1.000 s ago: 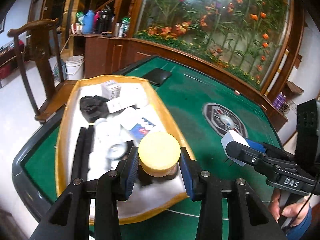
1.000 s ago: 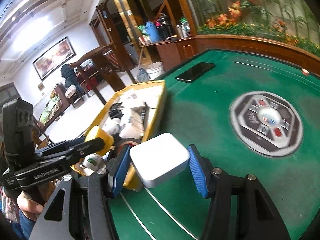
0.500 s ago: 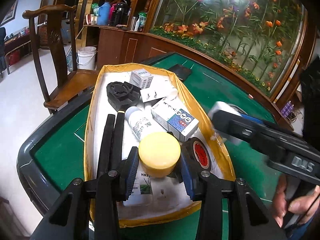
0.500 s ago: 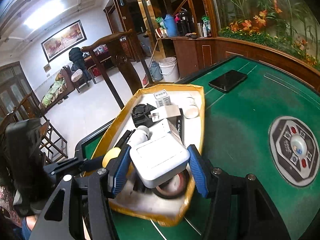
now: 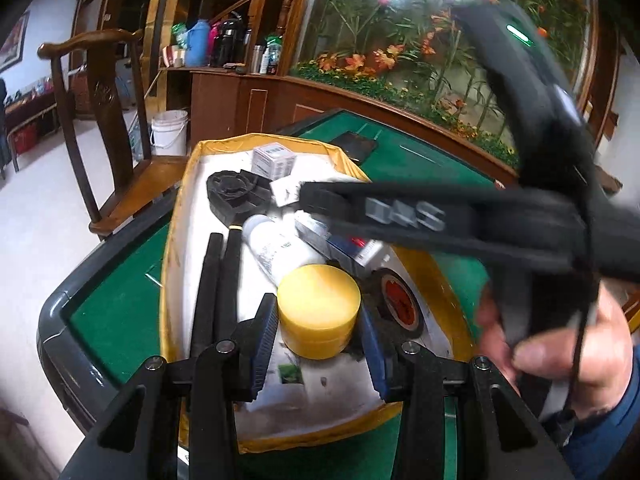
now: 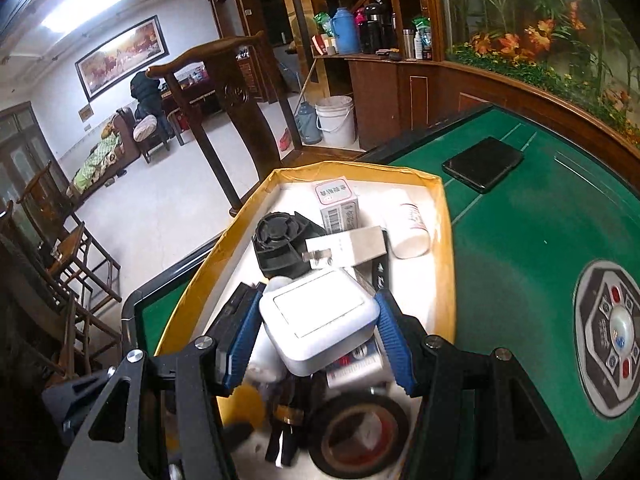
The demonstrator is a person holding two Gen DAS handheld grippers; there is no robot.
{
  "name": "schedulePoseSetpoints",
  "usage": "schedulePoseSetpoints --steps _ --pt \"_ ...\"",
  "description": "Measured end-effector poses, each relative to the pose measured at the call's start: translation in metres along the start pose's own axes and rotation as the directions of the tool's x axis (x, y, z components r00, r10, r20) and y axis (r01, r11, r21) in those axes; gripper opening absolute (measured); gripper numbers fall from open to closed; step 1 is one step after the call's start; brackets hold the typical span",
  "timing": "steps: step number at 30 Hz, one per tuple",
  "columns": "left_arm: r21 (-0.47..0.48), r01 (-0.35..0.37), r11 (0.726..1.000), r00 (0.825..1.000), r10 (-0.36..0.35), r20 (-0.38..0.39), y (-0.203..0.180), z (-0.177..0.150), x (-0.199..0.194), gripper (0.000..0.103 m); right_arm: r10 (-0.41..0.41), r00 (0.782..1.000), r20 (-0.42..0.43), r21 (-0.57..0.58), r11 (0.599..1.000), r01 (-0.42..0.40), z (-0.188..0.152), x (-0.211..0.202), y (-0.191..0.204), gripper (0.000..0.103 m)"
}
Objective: Organize rigid objects
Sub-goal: 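Lower the jar and charger into the tray and open both grippers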
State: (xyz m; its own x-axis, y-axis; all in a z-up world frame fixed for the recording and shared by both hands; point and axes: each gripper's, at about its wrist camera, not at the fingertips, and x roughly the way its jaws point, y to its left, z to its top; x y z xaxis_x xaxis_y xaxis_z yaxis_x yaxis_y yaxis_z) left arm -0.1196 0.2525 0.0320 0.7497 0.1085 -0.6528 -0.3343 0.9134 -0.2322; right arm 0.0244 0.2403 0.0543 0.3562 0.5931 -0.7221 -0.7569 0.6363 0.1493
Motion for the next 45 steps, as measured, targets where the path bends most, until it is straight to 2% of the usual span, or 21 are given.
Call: schedulePoseSetpoints --steps 16,28,36,39,42,44,45 --pt "0.086 -0.101 0.991 0.992 0.094 0.085 -0.014 -0.009 0.002 0.043 -0.002 0.999 -0.047 -0.064 0.998 -0.001 0.017 0.035 0.016 0.057" --pt "0.081 -0.125 0.989 0.988 0.117 0.102 -0.008 -0.007 0.006 0.043 -0.008 0.997 -0.072 -0.095 0.995 0.001 0.024 0.051 0.024 0.057" --pt "0.074 -0.120 0.990 0.990 0.114 0.078 -0.007 -0.007 0.011 0.043 -0.015 0.996 -0.085 -0.124 0.992 0.004 0.024 0.056 0.029 0.057" --pt "0.084 -0.119 0.989 0.991 0.112 0.079 -0.010 -0.007 0.010 0.044 -0.011 0.997 -0.080 -0.125 0.992 0.001 0.024 0.052 0.027 0.060" --pt "0.076 -0.116 0.990 0.990 0.110 0.085 -0.011 -0.006 0.007 0.059 -0.005 0.998 -0.059 -0.120 0.993 -0.002 0.025 0.044 0.024 0.065" --pt "0.061 -0.109 0.992 0.990 0.103 0.092 -0.011 -0.005 0.003 0.073 -0.005 0.999 -0.041 -0.128 0.992 -0.001 0.025 0.034 0.023 0.066" --pt "0.058 -0.105 0.993 0.990 0.099 0.098 -0.011 -0.005 0.001 0.076 -0.005 0.999 -0.034 -0.131 0.991 0.000 0.024 0.030 0.022 0.066"
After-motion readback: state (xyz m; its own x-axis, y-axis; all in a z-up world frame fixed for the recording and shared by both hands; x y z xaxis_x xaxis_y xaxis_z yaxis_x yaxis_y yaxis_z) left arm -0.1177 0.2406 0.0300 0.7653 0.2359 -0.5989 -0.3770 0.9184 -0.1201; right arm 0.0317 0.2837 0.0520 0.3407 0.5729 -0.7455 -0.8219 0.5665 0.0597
